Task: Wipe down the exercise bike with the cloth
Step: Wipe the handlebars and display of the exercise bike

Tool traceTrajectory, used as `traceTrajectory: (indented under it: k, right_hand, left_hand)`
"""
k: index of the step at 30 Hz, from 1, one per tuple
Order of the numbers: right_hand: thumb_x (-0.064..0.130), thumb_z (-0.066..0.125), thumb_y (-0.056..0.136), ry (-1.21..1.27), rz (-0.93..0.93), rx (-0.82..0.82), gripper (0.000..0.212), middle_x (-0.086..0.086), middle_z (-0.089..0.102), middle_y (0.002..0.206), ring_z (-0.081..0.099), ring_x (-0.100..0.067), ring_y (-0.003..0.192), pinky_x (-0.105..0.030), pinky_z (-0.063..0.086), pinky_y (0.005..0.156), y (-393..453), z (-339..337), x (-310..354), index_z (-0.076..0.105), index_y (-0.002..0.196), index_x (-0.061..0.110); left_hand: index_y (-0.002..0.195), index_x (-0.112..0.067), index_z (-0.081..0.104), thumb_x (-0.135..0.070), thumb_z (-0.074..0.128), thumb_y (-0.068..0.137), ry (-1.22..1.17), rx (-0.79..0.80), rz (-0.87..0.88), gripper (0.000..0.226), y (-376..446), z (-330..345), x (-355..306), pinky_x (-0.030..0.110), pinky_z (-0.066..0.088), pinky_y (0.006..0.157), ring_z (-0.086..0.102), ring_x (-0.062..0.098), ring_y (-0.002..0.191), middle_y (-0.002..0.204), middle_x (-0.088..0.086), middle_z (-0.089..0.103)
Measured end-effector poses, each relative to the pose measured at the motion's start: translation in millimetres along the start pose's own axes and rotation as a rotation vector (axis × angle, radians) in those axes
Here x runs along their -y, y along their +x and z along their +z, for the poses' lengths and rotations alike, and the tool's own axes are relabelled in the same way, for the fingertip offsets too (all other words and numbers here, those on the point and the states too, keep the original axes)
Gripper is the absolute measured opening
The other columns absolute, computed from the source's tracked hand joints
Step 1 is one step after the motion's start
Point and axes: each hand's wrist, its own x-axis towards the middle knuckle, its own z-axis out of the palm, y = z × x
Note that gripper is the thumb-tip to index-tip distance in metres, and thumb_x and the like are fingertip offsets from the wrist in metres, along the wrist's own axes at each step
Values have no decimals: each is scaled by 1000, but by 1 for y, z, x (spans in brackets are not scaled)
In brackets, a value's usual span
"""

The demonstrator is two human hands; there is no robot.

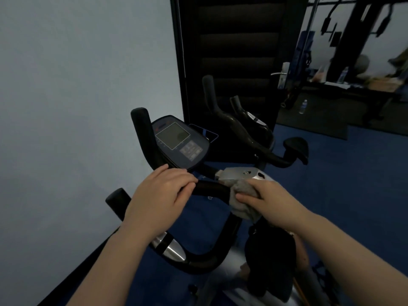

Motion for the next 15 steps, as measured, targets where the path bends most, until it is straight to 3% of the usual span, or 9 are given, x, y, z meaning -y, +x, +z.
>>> traceTrajectory:
  k: [2, 4, 6, 11, 15]
  right_hand:
    - [40, 59, 94, -21, -13, -48, 19, 12, 57, 75, 53, -4, 72, -25, 39, 65, 3, 6, 7, 55, 76, 36]
    - [36, 60, 95, 44, -21, -102, 15, 4, 65, 86, 59, -10, 81, -30, 46, 74, 14, 15, 23, 65, 93, 22]
    - [32, 62, 95, 161, -8, -101, 19, 4, 68, 98, 61, -9, 91, -26, 47, 82, 16, 22, 32, 65, 112, 23]
    - [31, 65, 92, 125, 86, -67, 12, 19, 65, 91, 58, 8, 88, -6, 42, 70, -20, 7, 5, 67, 103, 35]
    - [34, 67, 89, -17, 108, 11, 7, 15, 63, 82, 57, 5, 76, -8, 40, 63, -11, -6, -1, 70, 95, 29]
  left_hand:
    - [105, -27, 73, -29, 52, 100, -1, -14, -6, 22, 1, 0, 0, 22, 23, 110, 62, 5, 104, 107, -14, 70]
    - [105, -25, 72, -32, 48, 100, -7, -21, 7, 26, 2, 2, 0, 22, 23, 110, 62, 7, 102, 106, -13, 70]
    - [106, -24, 72, -38, 38, 97, -10, -16, 27, 38, 1, 2, 0, 23, 24, 110, 62, 7, 103, 107, -12, 70]
    - [108, -24, 72, -31, 45, 96, -30, -6, 37, 30, -1, 3, 1, 27, 27, 110, 62, 8, 104, 109, -12, 69]
    - [109, -22, 72, -21, 56, 98, -10, -21, 24, 19, -1, 6, 1, 32, 32, 110, 63, 11, 108, 110, -9, 70]
